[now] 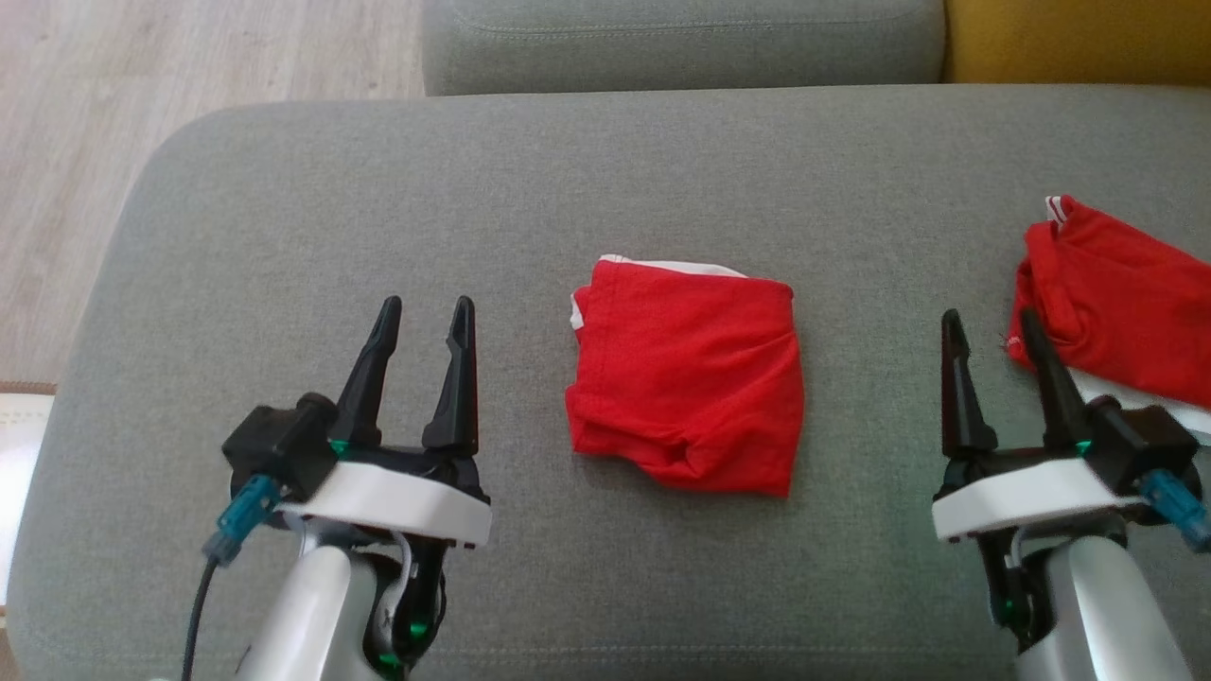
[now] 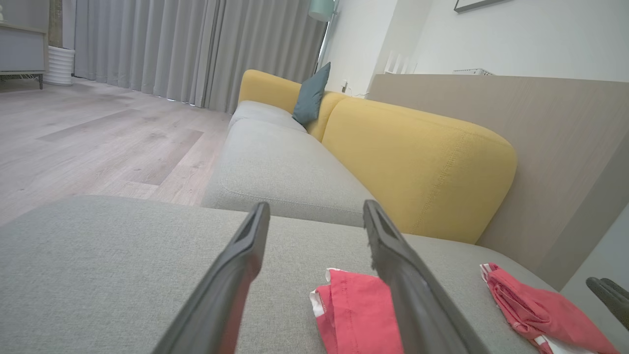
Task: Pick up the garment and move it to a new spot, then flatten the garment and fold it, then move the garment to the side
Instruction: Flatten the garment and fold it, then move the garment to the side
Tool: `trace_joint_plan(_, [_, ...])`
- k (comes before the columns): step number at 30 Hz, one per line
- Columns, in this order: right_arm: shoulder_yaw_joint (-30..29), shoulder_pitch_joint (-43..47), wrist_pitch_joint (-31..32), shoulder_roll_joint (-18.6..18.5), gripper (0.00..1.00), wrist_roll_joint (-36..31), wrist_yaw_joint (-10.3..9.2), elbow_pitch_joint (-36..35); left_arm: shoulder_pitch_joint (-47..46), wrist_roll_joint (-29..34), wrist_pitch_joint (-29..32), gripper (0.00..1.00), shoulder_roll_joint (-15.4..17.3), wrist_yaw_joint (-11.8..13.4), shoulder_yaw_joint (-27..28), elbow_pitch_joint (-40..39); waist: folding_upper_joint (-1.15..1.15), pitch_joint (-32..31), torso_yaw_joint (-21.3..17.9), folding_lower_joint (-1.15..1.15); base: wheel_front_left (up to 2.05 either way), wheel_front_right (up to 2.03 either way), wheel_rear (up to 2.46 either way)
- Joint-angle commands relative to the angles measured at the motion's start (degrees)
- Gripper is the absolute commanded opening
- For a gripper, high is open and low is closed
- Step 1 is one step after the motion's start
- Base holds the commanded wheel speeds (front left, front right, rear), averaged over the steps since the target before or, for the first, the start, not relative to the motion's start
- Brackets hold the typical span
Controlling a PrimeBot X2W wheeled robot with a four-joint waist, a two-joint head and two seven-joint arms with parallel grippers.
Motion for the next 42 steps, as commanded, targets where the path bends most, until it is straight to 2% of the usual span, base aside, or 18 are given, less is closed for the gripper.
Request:
trace_joint_plan(1, [1.73, -0.61, 0.13, 0.23, 1.00, 0.60, -0.04, -2.92, -1.78, 0.12, -0.70, 1.00, 0.39, -0.27, 2.11, -2.37, 0.00, 0.14, -0.17, 0.00, 0.00, 0.00, 0.00])
trace_joint_plan(7, [2.48, 0.66, 2.05, 0.24, 1.00, 2.00, -0.04, -4.26, -2.14, -0.12, -0.70, 1.00, 0.39, -0.36, 1.81, -2.91, 0.00, 1.16, 0.12, 0.00, 0.00, 0.00, 0.00])
trace_joint_plan(10, [4.59, 0.66, 4.08, 0.25, 1.00, 4.93, -0.04, -3.03, -2.62, -0.45, -0.70, 1.00, 0.39, -0.45, 1.61, -2.63, 0.00, 2.13, 0.81, 0.00, 0.00, 0.00, 0.00])
trace_joint_plan(20, [11.08, -3.86, 9.06, 0.25, 1.00, 16.94, -0.04, 9.17, -4.00, -0.84, -0.70, 1.00, 0.39, -0.71, 0.03, -1.59, 0.00, 5.22, 4.35, 0.00, 0.00, 0.00, 0.00])
trace_joint_plan(26, [12.31, -7.97, 8.50, 0.25, 1.00, 17.86, -0.04, 16.49, -4.73, -0.77, -0.70, 1.00, 0.39, -0.87, -0.31, -1.30, 0.00, 6.87, 5.85, 0.00, 0.00, 0.00, 0.00])
trace_joint_plan(38, [13.56, -14.50, 7.56, 0.26, 1.00, 15.44, -0.04, 30.74, -6.46, -1.23, -0.70, 1.00, 0.39, -0.82, -0.92, -1.10, 0.00, 9.50, 8.26, 0.00, 0.00, 0.00, 0.00])
trace_joint_plan(39, [14.00, -14.83, 7.66, 0.26, 0.54, 15.81, -0.04, 31.37, -6.51, -1.26, -0.70, 1.00, 0.39, -0.78, -0.90, -1.08, 0.00, 9.55, 8.31, 0.00, 0.00, 0.00, 0.00])
trace_joint_plan(40, [14.41, -15.13, 7.73, 0.26, 0.00, 16.24, -0.04, 31.90, -6.56, -1.29, -0.70, 1.00, 0.39, -0.76, -0.83, -1.05, 0.00, 9.56, 8.31, 0.00, 0.00, 0.00, 0.00])
trace_joint_plan(42, [14.51, -15.95, 7.16, 0.26, 0.00, 15.57, -0.04, 33.10, -6.61, -1.28, -0.70, 1.00, 0.39, -0.73, -0.60, -0.95, 0.00, 9.48, 8.18, 0.00, 0.00, 0.00, 0.00])
